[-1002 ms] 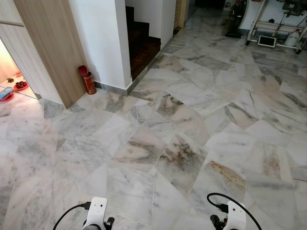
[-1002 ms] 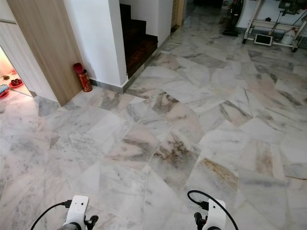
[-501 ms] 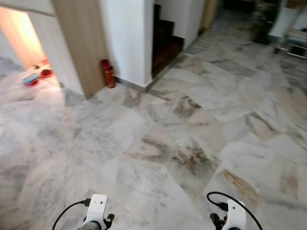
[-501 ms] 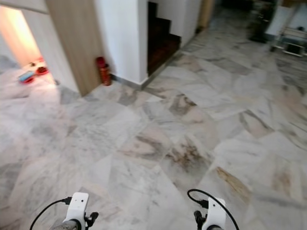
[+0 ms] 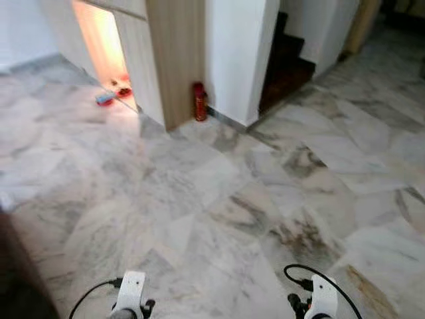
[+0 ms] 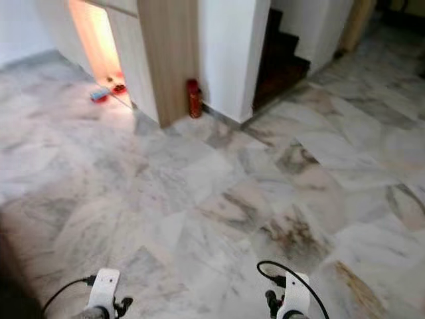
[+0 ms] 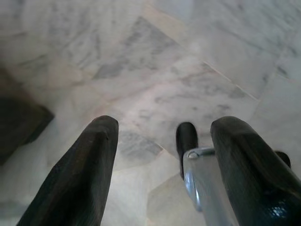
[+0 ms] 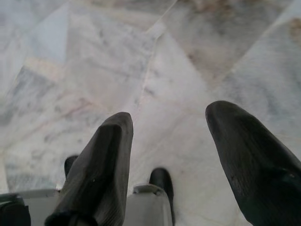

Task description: Move the pillow to the sofa from floor

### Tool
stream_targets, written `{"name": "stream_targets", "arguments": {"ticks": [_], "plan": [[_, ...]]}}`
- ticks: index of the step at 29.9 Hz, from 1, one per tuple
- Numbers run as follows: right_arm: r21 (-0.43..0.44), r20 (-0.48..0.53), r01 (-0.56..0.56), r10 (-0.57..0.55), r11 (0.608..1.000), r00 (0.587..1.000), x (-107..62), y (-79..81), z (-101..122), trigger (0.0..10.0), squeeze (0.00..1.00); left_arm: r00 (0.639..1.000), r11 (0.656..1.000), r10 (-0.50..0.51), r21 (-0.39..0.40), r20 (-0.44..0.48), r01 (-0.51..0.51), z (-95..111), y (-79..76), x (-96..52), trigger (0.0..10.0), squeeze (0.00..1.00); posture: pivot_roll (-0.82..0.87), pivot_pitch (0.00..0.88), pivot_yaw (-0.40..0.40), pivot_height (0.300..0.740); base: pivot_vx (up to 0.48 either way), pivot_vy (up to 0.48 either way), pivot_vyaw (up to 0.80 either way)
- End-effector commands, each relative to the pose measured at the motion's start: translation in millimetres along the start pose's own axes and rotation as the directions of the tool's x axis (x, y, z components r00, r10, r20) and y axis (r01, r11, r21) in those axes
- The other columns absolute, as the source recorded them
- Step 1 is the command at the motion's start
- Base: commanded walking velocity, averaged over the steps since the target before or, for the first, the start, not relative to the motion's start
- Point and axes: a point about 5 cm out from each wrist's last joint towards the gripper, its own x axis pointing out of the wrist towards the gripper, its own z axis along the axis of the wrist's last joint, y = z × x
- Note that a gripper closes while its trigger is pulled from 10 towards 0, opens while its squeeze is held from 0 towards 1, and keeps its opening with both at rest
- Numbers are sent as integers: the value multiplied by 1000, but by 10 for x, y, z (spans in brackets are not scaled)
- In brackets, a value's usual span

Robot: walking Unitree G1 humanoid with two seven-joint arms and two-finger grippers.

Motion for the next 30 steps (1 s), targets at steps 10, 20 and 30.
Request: {"name": "stream_targets", "arguments": {"ticks": [10, 20, 30], "plan": [[-5, -2, 3, -3, 1000, 1000, -1, -8, -3, 10000, 0, 999, 1000, -4, 2, -32, 4, -86, -15, -15, 10000, 0, -54, 0, -28, 740, 0, 0, 800], [-12, -4, 0, 0, 1000, 1000, 3, -7, 10, 10000, 0, 999, 1000, 0, 10, -34, 0, -76, -16, -11, 10000, 0, -54, 0, -30, 740, 0, 0, 800], [-14, -6, -1, 1, 1000, 1000, 3, 1, 5, 10000, 0, 999, 1000, 2, 13, -36, -2, -79, -7, -12, 10000, 0, -55, 0, -26, 740, 0, 0, 739]]}}
